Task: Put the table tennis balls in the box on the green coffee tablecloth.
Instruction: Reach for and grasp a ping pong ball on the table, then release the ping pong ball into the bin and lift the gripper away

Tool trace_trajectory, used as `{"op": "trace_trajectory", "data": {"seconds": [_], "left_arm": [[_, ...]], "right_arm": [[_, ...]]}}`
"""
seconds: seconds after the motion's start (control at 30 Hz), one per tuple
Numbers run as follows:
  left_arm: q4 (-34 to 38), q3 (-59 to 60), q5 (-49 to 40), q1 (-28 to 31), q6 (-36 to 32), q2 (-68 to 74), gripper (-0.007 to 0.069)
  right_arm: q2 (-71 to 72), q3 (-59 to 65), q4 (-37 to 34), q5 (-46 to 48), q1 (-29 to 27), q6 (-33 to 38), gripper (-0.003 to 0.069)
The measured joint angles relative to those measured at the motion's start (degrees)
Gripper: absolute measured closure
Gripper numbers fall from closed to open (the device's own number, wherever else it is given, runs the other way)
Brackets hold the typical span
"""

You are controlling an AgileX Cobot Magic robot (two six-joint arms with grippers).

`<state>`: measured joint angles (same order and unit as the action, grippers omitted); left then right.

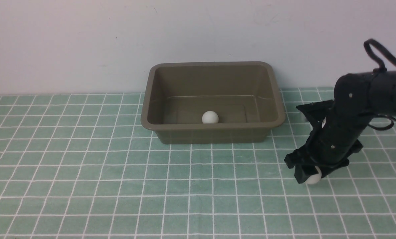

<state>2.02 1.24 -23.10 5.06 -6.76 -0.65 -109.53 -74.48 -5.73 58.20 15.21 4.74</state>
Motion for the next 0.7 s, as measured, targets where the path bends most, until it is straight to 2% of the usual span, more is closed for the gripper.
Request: {"op": "trace_trajectory", "data": {"seconds": [0.17,0.37,0.5,0.7], "left_arm": [[0.0,0.0,0.0,0.0,0.0,0.0,0.0114],[0.0,0.0,0.0,0.0,0.0,0.0,0.0114],[0.0,0.0,0.0,0.0,0.0,0.0,0.0114],[0.0,0.0,0.0,0.0,0.0,0.0,0.0114]], "right_arm": [[0.0,-11.1,-4.1,10.4,0.0,0.0,0.0296],[0.0,-23.7,-12.2,12.0,0.0,1.2,0.0296],[-0.1,-26.8,-17.8,6.9,0.0,5.0,0.0296],[-4.5,-27.3,-21.6,-3.0,1.3,11.4,0.0296]]}}
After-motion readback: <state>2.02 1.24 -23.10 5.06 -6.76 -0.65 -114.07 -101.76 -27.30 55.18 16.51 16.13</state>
